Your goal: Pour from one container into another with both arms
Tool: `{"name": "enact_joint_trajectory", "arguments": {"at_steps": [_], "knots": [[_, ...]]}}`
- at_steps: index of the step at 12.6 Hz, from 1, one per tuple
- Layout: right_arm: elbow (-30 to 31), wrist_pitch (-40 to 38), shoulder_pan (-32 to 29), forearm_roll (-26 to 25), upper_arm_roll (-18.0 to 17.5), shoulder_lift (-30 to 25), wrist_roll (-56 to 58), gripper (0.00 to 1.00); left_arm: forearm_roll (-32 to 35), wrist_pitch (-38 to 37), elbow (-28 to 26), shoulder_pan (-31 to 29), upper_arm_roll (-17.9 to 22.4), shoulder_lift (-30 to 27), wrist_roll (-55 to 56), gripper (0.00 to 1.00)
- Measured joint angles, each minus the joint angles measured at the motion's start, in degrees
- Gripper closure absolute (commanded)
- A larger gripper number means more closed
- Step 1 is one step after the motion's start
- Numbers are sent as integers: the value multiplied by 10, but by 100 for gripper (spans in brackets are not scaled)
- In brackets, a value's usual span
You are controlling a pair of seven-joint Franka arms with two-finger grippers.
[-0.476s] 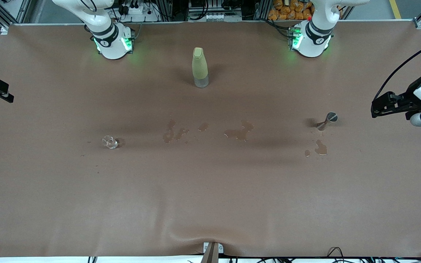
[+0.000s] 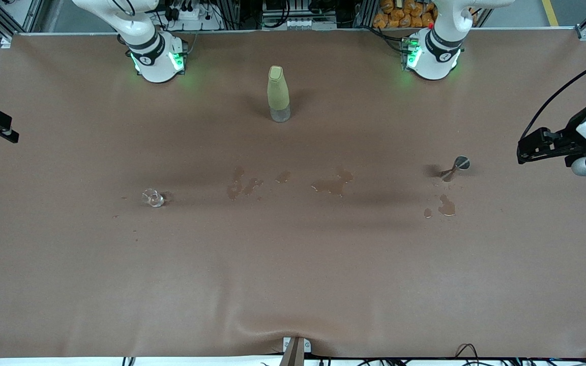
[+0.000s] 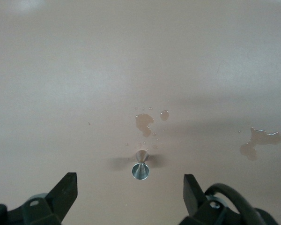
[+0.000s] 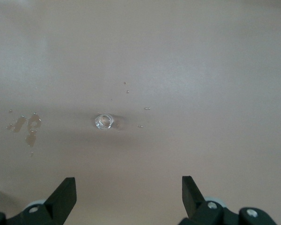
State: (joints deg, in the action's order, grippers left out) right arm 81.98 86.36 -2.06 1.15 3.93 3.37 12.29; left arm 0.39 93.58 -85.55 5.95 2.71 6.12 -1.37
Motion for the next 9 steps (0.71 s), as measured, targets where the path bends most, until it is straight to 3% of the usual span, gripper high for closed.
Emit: {"name": "enact_joint_trajectory", "arguments": {"at_steps": [9], "knots": [[-4,0,-1,1,6,0,0,0,0,0,0,2,0,0,0,0]]}}
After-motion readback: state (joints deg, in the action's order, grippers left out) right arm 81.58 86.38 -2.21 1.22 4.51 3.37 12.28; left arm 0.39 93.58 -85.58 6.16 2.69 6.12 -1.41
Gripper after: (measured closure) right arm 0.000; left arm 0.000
